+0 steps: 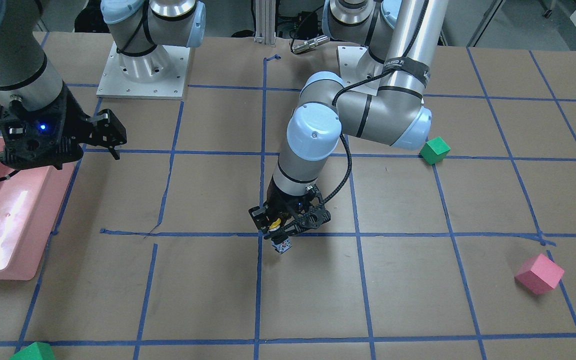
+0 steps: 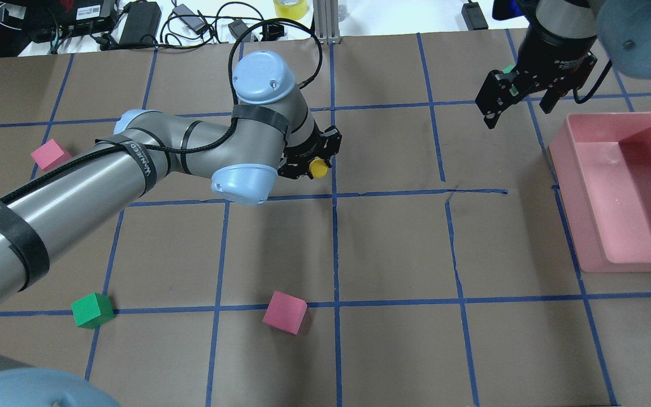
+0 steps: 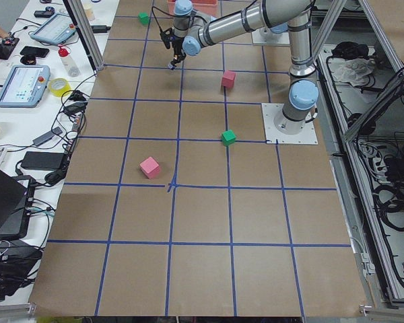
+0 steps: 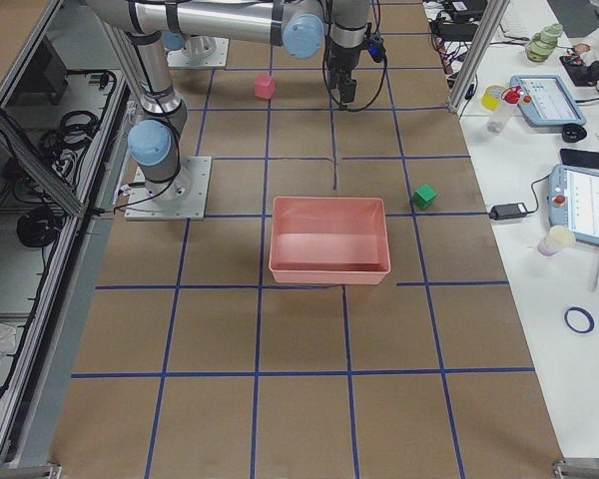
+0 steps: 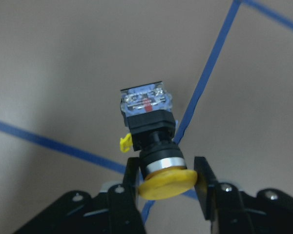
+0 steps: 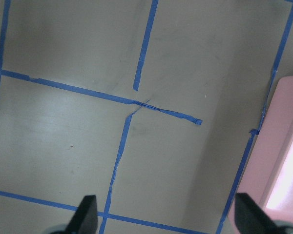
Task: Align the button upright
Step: 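Rotate the switch yellow cap up and set it upright, open left gripper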
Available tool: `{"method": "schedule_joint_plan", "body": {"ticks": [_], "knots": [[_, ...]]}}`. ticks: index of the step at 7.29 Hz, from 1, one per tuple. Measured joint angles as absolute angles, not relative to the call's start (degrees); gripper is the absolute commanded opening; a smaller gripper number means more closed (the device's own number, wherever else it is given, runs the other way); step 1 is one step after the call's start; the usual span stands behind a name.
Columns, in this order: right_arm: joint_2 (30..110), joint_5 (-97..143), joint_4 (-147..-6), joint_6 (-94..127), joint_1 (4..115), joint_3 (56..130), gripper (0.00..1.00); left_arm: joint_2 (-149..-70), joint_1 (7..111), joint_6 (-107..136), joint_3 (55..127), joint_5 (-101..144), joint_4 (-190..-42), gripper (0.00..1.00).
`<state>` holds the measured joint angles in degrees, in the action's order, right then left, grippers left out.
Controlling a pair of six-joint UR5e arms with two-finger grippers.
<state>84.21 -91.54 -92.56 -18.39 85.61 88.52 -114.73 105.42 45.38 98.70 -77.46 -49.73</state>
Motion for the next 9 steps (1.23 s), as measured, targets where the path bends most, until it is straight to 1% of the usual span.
{"method": "schedule_joint_plan", "body": {"ticks": [2,3,4,7,9], "knots": [[84.2,-91.5,-92.68,-18.44,85.6,88.58,1.0,-116.12,101.51,46.87,98.42,-63.33,-53.84,0.13],[84.2,-91.47,-92.71,-18.4,85.61,88.59,1.0,-116.76,100.06,47.9,98.51,-59.24,-54.7,0.18],[84.2,-91.41,-92.72,-18.26,85.61,88.59,1.0,-117.33,99.41,48.44,98.74,-57.56,-55.07,0.99],[84.25,-91.22,-92.69,-18.06,85.61,88.59,1.0,-118.48,99.07,50.33,98.78,-56.13,-55.53,1.0],[84.24,-91.13,-92.68,-18.02,85.6,88.65,1.0,-115.88,99.24,50.62,98.04,-58.61,-56.13,1.0]]}}
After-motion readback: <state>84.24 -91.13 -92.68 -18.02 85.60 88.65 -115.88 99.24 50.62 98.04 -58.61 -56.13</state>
